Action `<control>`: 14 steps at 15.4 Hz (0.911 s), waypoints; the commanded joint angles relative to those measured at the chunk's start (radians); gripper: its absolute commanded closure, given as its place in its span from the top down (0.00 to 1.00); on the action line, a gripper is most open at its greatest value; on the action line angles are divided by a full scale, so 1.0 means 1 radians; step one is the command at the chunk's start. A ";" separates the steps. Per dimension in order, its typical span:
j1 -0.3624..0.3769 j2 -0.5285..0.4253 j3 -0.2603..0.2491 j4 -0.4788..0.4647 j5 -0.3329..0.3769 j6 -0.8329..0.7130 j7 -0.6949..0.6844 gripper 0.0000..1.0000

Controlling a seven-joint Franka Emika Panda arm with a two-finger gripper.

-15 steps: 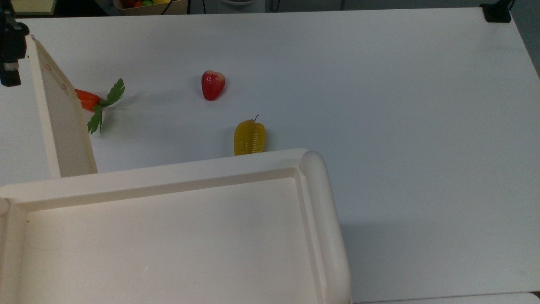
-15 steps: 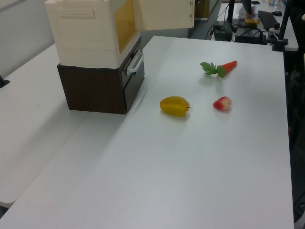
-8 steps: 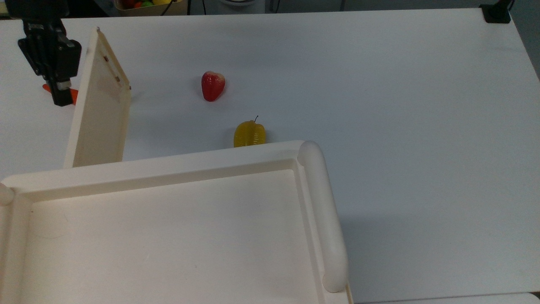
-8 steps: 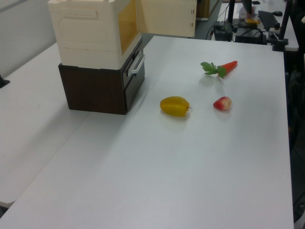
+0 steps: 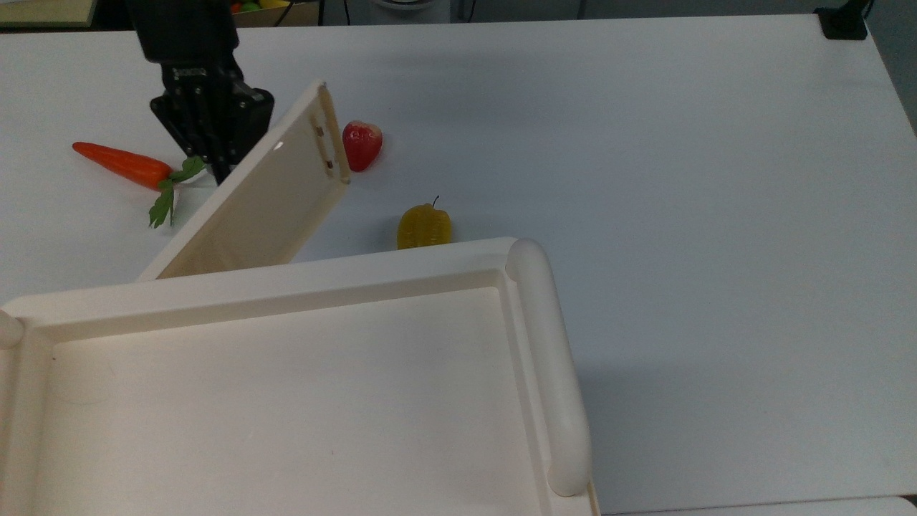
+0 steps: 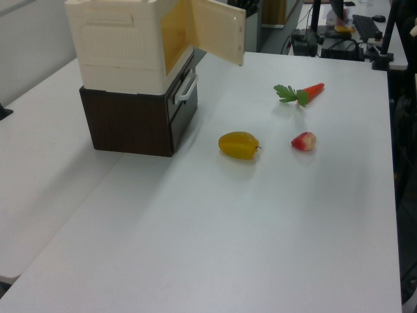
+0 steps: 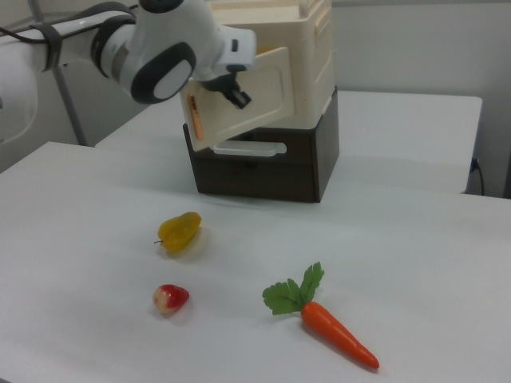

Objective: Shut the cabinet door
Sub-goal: 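Push the cream door with the gripper, swinging it shut against the cabinet, then lift the gripper up and away from the closed door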

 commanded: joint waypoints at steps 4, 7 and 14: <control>0.132 0.011 -0.011 -0.008 -0.033 0.027 0.073 0.11; 0.178 0.052 -0.011 0.015 -0.034 0.142 0.073 0.11; 0.236 0.193 -0.011 0.024 -0.057 0.525 0.065 0.11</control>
